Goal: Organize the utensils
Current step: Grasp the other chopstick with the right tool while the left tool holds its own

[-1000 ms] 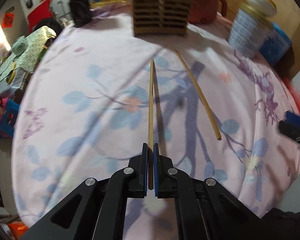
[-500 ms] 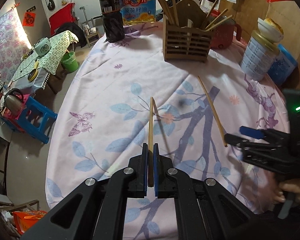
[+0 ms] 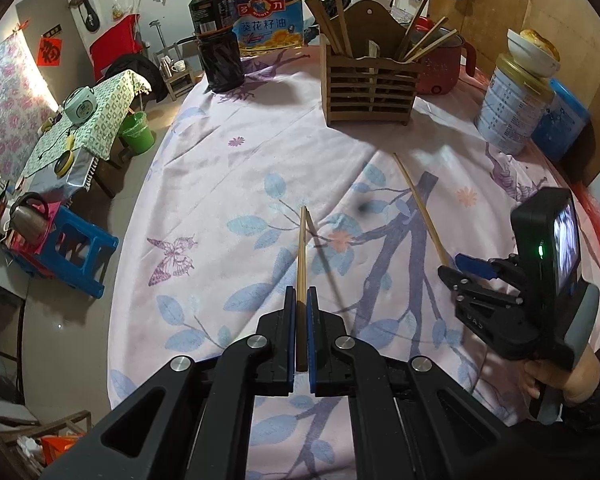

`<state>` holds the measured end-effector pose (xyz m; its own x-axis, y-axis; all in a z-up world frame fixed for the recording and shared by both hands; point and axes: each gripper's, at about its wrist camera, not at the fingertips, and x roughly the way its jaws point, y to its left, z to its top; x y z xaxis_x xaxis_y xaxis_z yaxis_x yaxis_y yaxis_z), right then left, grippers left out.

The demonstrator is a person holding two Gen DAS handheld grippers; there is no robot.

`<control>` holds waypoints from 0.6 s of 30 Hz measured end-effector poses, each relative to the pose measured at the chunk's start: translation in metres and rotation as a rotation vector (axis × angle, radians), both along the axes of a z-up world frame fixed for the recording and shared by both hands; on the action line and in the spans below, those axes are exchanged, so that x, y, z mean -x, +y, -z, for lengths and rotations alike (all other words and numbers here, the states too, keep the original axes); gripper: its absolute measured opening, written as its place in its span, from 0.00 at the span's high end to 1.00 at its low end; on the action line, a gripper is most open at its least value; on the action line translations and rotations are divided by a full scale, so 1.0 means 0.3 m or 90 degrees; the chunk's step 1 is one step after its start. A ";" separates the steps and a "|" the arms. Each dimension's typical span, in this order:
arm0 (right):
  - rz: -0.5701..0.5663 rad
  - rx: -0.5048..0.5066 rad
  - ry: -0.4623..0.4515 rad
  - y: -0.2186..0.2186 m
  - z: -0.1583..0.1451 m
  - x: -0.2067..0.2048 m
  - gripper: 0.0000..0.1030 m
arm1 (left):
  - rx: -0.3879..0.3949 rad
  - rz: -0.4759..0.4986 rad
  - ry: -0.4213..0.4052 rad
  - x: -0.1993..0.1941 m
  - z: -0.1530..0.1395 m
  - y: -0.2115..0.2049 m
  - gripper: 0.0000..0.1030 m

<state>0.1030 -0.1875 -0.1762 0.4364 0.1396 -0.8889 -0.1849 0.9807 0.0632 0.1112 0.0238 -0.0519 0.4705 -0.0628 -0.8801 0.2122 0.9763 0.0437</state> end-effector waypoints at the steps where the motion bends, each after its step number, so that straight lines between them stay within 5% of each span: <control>1: -0.002 0.002 -0.006 0.000 0.000 0.010 0.89 | 0.001 0.003 0.000 -0.005 0.000 0.000 0.95; 18: 0.059 -0.012 -0.114 -0.158 -0.273 0.136 0.94 | 0.025 0.063 -0.042 -0.064 -0.049 -0.083 0.95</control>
